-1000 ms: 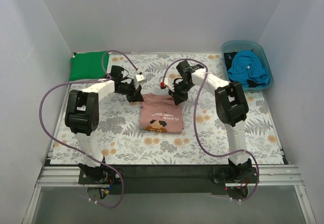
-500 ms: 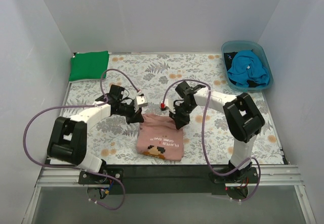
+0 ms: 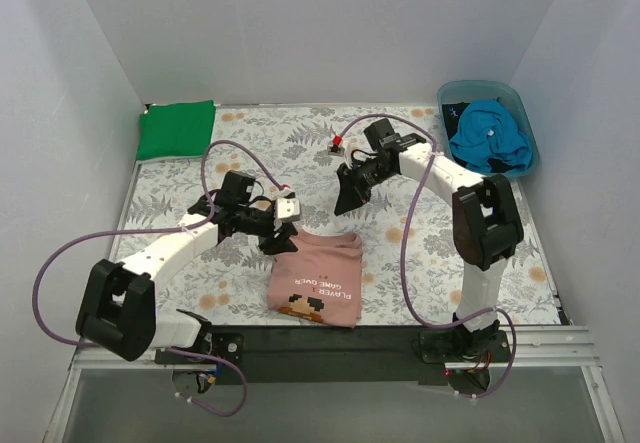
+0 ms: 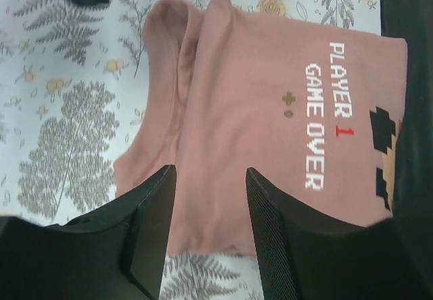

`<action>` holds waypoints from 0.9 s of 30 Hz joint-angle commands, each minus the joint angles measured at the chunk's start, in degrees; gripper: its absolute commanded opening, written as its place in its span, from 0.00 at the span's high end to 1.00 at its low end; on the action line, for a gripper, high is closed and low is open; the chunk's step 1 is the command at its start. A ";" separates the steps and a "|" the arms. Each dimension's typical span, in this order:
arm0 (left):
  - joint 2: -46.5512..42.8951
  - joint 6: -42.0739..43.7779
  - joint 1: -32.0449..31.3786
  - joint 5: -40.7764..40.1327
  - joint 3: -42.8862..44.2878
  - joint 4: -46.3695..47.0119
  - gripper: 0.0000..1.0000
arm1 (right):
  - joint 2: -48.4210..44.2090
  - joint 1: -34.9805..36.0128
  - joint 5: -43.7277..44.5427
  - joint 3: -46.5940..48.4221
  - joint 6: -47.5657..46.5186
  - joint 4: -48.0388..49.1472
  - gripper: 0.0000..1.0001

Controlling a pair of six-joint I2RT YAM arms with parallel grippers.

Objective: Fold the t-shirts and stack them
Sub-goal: Fold the tshirt

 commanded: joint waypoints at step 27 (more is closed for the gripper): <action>18.25 2.22 -11.60 -3.24 5.24 9.03 0.87 | 20.90 3.89 -12.29 -3.04 22.93 17.20 0.90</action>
